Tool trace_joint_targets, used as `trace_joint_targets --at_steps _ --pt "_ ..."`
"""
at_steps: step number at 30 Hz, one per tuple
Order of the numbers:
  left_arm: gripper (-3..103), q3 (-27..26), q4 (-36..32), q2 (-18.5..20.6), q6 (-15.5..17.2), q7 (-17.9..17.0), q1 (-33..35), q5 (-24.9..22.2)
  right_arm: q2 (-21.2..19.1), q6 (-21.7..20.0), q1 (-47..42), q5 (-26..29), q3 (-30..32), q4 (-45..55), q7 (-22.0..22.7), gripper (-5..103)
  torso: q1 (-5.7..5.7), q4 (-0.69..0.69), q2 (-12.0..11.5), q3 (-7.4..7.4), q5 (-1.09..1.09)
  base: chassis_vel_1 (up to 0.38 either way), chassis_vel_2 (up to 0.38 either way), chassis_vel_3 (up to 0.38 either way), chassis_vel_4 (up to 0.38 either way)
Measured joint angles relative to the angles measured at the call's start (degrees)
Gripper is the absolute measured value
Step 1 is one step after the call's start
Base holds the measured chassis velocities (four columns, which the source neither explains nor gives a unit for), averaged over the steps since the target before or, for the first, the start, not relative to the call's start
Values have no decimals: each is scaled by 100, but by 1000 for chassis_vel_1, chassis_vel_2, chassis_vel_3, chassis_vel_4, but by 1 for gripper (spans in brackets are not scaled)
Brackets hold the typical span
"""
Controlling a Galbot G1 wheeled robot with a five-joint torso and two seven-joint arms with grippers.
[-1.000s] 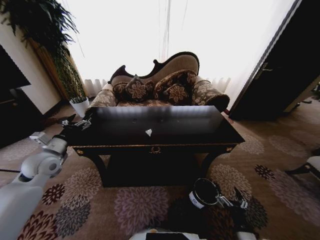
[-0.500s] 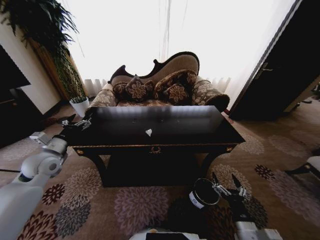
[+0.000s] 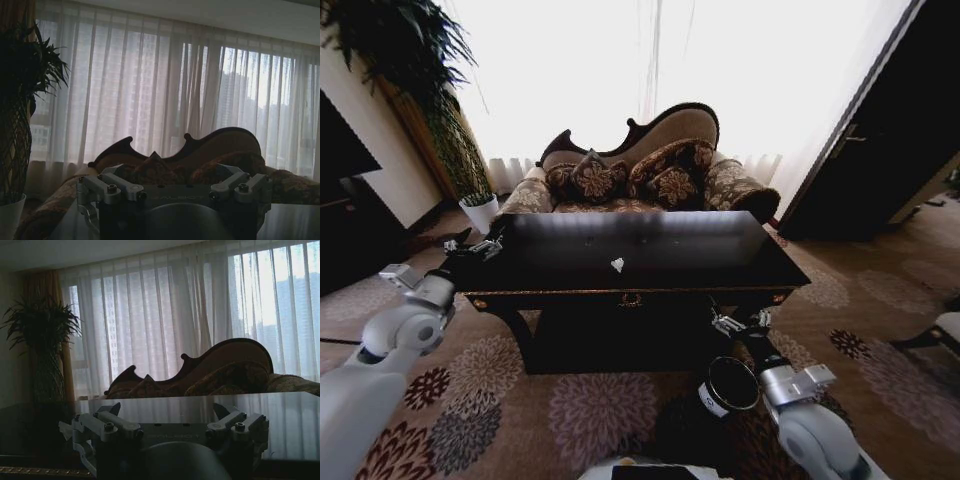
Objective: Move to the front of the table and place the trash on the table into the trash bin.
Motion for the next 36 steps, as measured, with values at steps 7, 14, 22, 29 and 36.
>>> trace_joint_targets --at_steps 7,14,22,29,36 --pt "100 0 0 0 0 0 0 0 -836 -181 797 200 -605 -299 -14 100 0 -2 0 0 0 0 0 0 0" --pt "100 0 0 0 0 0 0 0 -1320 -307 2010 517 -1513 -872 -15 100 0 -2 0 0 0 0 0 0 0" --pt "100 0 0 0 0 1 0 0 -1490 -466 3933 1030 -3207 -1493 64 100 1 -2 0 0 -1 0 0 0 0" --pt "100 0 0 0 0 -1 0 0 -1252 -572 5202 1118 -4468 -1805 174 100 -1 -1 0 -1 -1 0 0 0 0" --pt "100 0 0 0 0 0 0 0 -949 -563 6219 1173 -5599 -2373 174 100 0 -2 0 0 -1 0 0 0 0"
